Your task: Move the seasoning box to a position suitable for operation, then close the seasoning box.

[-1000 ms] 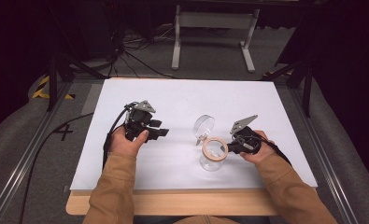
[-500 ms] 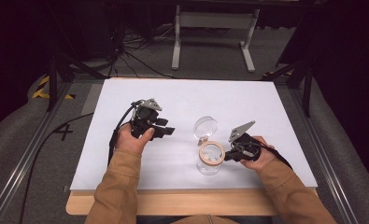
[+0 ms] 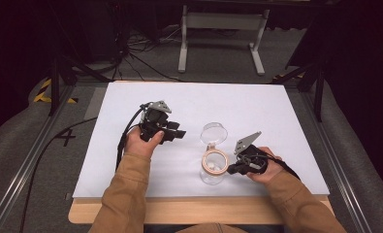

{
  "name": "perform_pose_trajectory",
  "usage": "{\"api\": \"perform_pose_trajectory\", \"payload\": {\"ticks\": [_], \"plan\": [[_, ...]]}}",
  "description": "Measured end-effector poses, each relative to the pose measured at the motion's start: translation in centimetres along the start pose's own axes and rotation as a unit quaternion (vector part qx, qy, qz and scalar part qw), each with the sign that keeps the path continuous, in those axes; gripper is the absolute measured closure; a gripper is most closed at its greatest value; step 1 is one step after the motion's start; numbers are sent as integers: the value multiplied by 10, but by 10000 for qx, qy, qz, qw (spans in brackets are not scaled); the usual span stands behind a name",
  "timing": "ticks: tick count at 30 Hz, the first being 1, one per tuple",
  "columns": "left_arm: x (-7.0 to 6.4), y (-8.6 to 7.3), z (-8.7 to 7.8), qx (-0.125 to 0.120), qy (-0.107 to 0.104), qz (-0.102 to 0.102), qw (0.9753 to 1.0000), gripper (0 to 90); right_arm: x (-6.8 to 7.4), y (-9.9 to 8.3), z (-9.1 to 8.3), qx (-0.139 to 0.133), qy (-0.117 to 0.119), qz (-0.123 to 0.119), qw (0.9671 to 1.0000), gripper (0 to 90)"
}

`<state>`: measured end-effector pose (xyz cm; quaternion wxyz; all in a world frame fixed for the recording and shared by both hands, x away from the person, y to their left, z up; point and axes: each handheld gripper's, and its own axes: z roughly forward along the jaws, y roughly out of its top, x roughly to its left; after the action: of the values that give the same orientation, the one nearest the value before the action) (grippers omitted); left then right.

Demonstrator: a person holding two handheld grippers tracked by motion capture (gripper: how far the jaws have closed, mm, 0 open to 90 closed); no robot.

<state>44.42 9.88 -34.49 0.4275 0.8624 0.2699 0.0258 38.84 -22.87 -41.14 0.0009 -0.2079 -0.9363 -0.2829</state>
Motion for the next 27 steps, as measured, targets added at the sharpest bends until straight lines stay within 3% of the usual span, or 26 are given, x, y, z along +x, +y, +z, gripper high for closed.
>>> {"api": "perform_pose_trajectory", "payload": {"ticks": [9, 12, 14, 15, 16, 19, 20, 26, 27], "plan": [[0, 1, 0, -73, -84, -8, 9999, 557, 3, 1, -1, 1, 160, -47, 9999, 896], [0, 1, 0, -252, -255, -85, 9993, 561, 0, 0, -14, -176, 132, 44, 9997, 896], [-1, 2, 1, -366, -253, -133, 9989, 571, -2, 0, -25, -432, 57, 82, 9990, 896], [-1, 2, 1, -366, -253, -133, 9989, 573, -2, 0, -25, -432, 57, 82, 9990, 896], [-2, 3, 0, -383, -189, -131, 9990, 580, -2, 0, -35, -693, 4, 99, 9975, 896], [-3, 3, 0, -486, -119, -165, 9986, 580, 0, 1, -48, -1054, -107, 89, 9943, 896], [-4, 3, 0, -504, -91, -168, 9985, 580, 0, 1, -48, -1054, -107, 89, 9943, 896], [-8, 6, 7, -664, -43, -240, 9975, 592, 17, 9, -62, -1831, 6, -33, 9831, 896], [-8, 6, 7, -664, -43, -240, 9975, 595, 17, 9, -62, -1831, 6, -33, 9831, 896]]}}
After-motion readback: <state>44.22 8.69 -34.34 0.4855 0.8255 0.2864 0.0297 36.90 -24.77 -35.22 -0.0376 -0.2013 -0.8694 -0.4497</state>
